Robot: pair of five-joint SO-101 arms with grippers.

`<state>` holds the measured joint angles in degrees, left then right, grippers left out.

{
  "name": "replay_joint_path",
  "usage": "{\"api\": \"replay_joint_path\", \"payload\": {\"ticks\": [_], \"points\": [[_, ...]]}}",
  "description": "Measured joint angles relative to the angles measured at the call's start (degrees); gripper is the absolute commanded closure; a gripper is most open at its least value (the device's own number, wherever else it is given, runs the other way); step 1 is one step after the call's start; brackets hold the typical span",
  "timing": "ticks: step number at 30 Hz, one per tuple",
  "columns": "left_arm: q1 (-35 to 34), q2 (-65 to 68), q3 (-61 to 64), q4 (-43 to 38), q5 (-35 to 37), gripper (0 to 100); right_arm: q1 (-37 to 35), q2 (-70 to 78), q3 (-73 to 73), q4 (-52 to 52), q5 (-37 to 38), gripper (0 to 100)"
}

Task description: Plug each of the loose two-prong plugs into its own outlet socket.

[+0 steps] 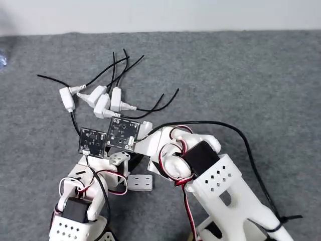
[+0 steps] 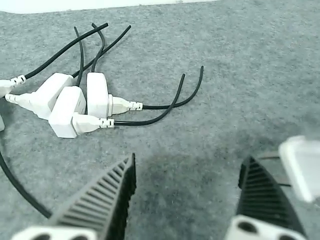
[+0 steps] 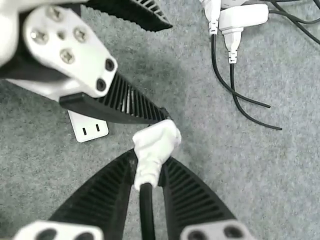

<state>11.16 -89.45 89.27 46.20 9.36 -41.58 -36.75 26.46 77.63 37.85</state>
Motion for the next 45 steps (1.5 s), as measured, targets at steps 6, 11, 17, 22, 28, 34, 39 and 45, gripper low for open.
{"api": "replay_joint_path", "payload": {"ticks": [6, 11, 17, 22, 28, 34, 39, 45], "points": [[-0.3, 0.0, 0.0, 0.0, -0.4, 68, 4.9, 0.0, 0.3, -0.1, 0.4, 98.9], [-2.4, 0.0, 0.0, 0.0, -0.4, 68, 9.9, 0.0, 10.8, -5.9, 3.6, 98.9], [-2.3, 0.0, 0.0, 0.0, -0.4, 68, 14.2, 0.0, 28.3, -17.4, 5.8, 98.9], [-2.3, 0.0, 0.0, 0.0, -0.4, 68, 19.3, 0.0, 33.3, -19.3, 8.0, 94.9], [-2.3, 0.0, 0.0, 0.0, -0.4, 68, 22.4, 0.0, 37.4, -19.7, 8.4, 75.8], [-2.3, 0.0, 0.0, 0.1, -0.4, 68, 22.3, -0.1, 37.5, -19.7, 8.6, 78.7], [-2.3, 0.0, 0.0, 0.1, -0.4, 68, 18.0, -0.1, 36.6, -19.7, 6.8, 79.0], [-2.3, 0.0, 0.0, 0.1, -0.4, 68, 16.8, 9.8, 29.5, -20.0, 3.3, 79.0]]}}
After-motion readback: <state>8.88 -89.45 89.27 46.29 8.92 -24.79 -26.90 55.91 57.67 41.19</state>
